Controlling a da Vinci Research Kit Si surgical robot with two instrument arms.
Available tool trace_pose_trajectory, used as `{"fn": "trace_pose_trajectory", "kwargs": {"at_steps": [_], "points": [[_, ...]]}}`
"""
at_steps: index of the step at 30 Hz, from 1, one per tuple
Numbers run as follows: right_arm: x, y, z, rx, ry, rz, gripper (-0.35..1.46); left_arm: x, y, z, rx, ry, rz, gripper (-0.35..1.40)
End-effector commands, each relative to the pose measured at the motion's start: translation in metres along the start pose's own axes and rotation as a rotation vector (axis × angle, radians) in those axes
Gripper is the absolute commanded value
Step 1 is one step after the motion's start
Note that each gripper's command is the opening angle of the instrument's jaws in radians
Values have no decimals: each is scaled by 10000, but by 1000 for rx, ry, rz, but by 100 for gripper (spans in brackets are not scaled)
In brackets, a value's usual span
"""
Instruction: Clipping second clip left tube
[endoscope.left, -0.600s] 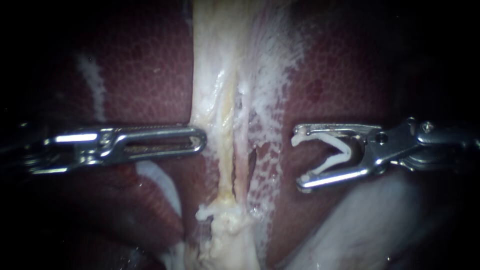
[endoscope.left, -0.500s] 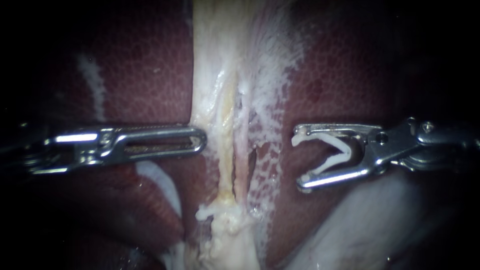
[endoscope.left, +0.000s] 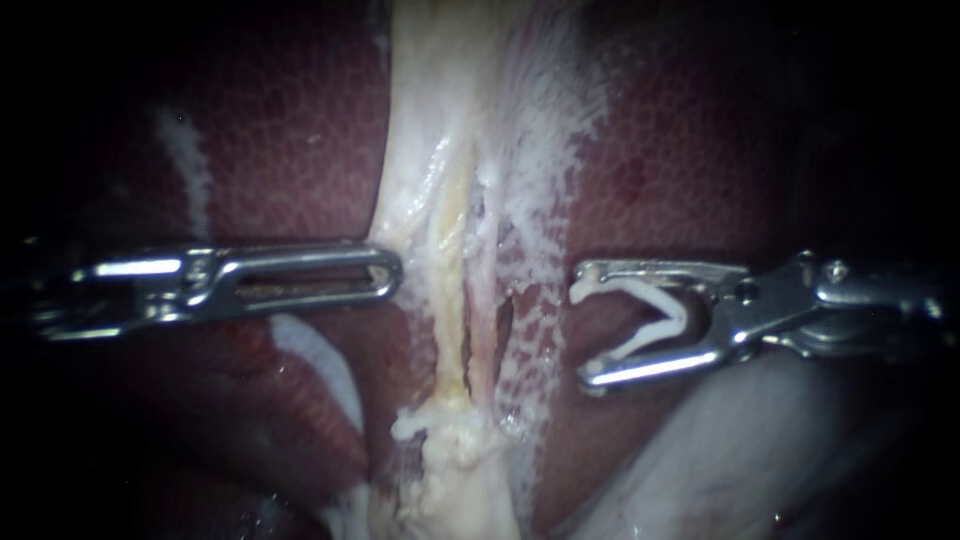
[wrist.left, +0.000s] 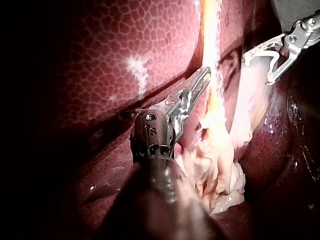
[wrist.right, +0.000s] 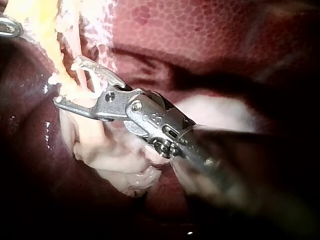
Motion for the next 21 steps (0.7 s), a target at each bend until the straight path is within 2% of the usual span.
{"fn": "trace_pose_trajectory", "kwargs": {"at_steps": [1,6,9,13,21], "points": [[-5,2,7,7,-12,11,59,-3,-4,-3,1,-2,-3,-35],[-31,11,45,34,-40,51,58,-18,-21,-14,8,-14,-7,-35],[-39,17,66,42,-54,62,58,-21,-27,-17,10,-16,-9,-35],[-38,21,86,56,-55,62,58,-21,-27,-18,10,-16,-9,-35],[-29,20,112,84,-59,69,57,-21,-27,-18,11,-15,-9,-35]]}}
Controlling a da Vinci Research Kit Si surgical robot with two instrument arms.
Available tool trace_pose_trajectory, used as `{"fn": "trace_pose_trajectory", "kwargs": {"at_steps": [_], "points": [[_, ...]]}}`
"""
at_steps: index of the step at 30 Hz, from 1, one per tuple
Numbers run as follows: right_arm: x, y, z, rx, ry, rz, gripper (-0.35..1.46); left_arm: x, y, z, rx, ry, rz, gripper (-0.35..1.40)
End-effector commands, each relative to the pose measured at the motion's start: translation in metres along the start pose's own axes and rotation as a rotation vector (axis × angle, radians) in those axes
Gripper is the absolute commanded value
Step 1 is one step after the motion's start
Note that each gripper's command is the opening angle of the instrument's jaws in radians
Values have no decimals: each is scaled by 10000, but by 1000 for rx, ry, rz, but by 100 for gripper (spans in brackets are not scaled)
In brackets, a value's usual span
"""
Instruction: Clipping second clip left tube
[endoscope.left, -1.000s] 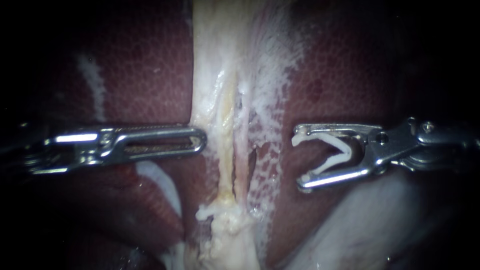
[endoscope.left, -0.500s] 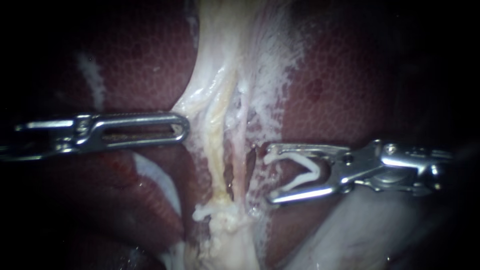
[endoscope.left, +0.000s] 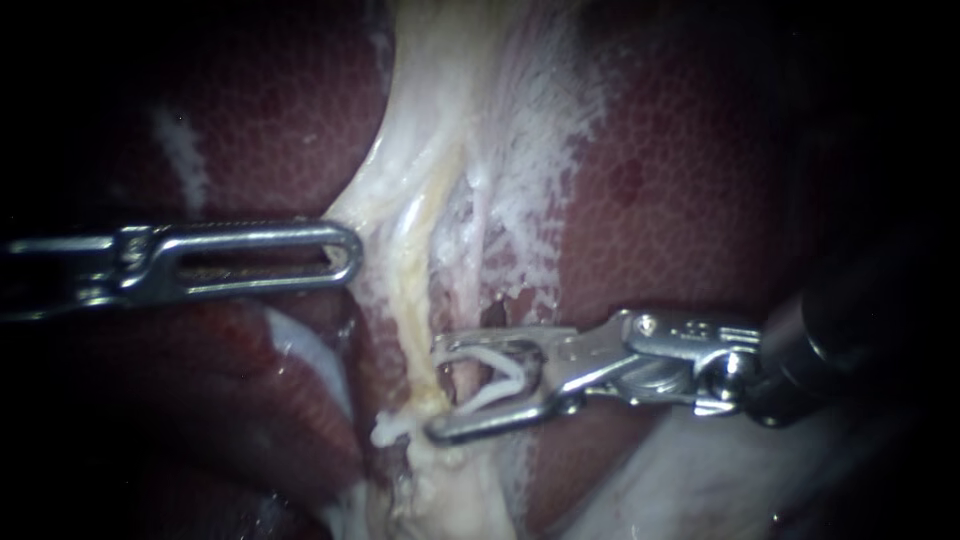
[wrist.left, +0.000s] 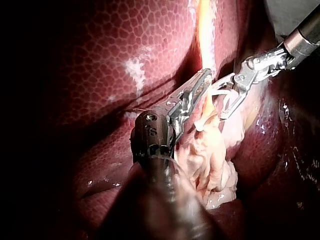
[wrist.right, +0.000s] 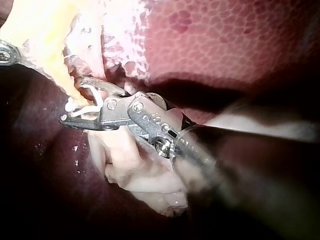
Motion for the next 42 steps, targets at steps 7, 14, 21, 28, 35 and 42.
{"fn": "trace_pose_trajectory", "kwargs": {"at_steps": [7,14,21,28,35,42], "points": [[4,-9,8,31,-5,51,56,0,7,0,-3,-1,1,-35],[8,-14,14,97,-23,80,48,1,13,0,-4,-2,1,-35],[16,-9,33,122,-29,77,48,1,13,0,-5,-2,1,-35],[19,-2,44,121,-29,82,47,1,13,1,-5,-3,1,-35],[14,1,46,117,-48,91,43,1,13,1,-6,-3,1,-35],[12,7,43,96,-90,144,-22,2,13,2,-6,-3,2,-35]]}}
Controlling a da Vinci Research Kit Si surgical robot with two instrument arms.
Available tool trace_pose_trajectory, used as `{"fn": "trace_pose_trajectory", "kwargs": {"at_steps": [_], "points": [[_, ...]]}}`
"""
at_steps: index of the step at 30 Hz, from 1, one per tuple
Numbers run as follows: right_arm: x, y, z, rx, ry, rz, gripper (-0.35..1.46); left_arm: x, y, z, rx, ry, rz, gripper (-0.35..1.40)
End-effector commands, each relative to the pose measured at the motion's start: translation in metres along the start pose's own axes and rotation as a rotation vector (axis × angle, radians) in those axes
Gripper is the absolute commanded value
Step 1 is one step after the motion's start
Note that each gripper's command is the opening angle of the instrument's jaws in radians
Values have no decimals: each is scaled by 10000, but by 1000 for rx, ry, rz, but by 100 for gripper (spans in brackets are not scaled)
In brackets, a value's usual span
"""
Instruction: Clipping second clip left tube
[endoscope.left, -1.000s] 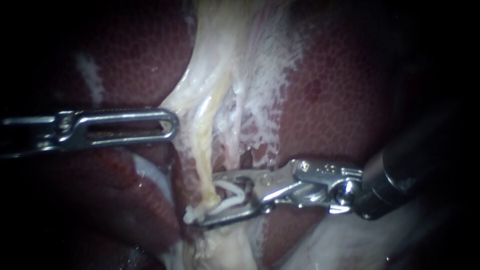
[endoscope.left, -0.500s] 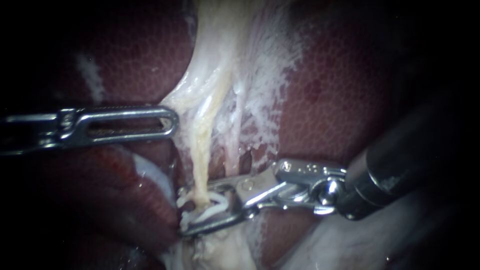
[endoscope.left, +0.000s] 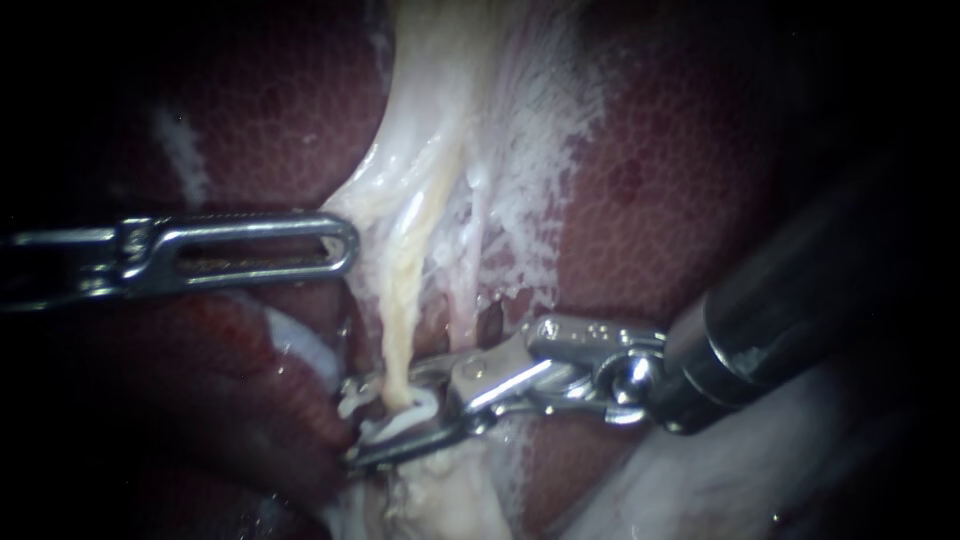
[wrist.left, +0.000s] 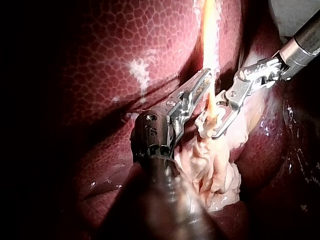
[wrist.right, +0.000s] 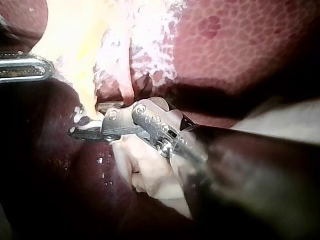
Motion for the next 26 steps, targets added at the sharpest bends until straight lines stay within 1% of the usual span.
{"fn": "trace_pose_trajectory", "kwargs": {"at_steps": [1,3,7,26], "points": [[1,0,-2,-15,-4,3,-35,0,0,0,0,0,1,-35],[2,3,-5,-29,-4,6,-35,0,0,0,0,0,1,-35],[5,6,-8,-38,1,9,-35,0,0,0,0,0,1,-35],[2,4,-8,-37,0,12,-35,0,0,1,0,0,0,-35]]}}
